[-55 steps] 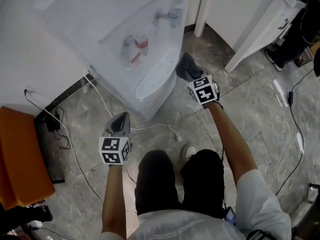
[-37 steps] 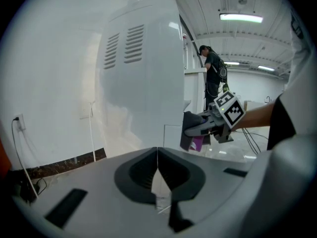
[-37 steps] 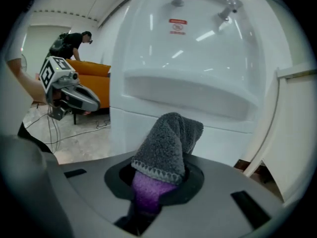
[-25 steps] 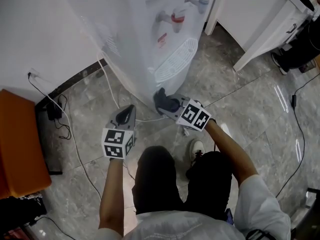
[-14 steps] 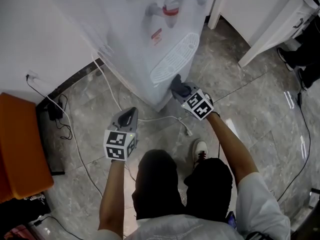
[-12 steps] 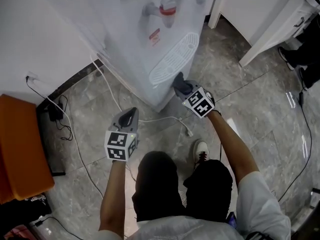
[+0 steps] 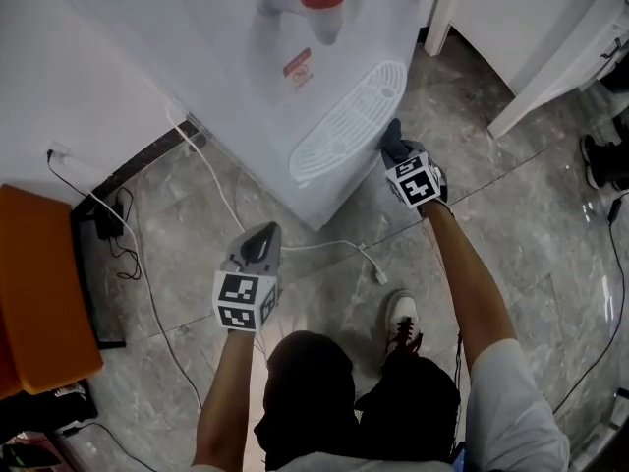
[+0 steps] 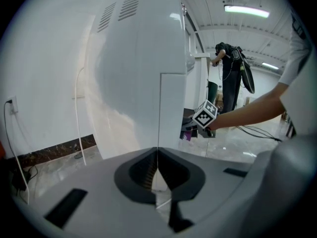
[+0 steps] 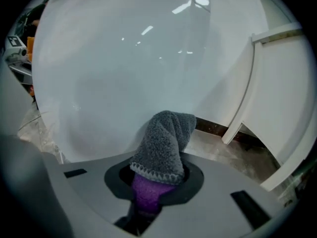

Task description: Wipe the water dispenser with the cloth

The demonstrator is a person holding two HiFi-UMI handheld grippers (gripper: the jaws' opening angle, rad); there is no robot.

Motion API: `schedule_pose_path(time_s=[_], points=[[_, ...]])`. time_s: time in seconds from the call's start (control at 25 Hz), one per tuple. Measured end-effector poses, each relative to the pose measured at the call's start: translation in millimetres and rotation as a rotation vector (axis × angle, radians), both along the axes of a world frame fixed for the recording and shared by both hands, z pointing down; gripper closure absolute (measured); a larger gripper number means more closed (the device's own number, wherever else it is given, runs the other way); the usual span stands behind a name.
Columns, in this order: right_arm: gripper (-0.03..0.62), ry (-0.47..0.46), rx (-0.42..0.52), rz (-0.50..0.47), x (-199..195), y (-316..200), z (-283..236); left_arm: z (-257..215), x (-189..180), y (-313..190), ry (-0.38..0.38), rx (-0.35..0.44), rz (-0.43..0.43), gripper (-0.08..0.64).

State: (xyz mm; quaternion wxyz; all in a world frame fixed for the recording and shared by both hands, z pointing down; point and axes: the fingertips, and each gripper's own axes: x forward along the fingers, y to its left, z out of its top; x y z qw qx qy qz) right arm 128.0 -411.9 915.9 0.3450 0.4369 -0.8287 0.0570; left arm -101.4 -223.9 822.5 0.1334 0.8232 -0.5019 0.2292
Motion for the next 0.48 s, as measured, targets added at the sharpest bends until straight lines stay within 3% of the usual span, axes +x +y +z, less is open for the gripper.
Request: schedule_pose_path(time_s=[0.24,0.4,0.48], points=[[0.525,0.064,-0.1,-0.022,5,-3,67,25,6,-12,0.02,-0.013,-0.047,0.543],[0.525,0.028,-0.097,-0.044,-12,11,84,31,11,-16,0.018,-0.004,-0.033,0.543],[0.525,0.048,-0.079,-0.101,-28,28,87,33,8,-13,0.016,-0.003,-0.03,0.543]])
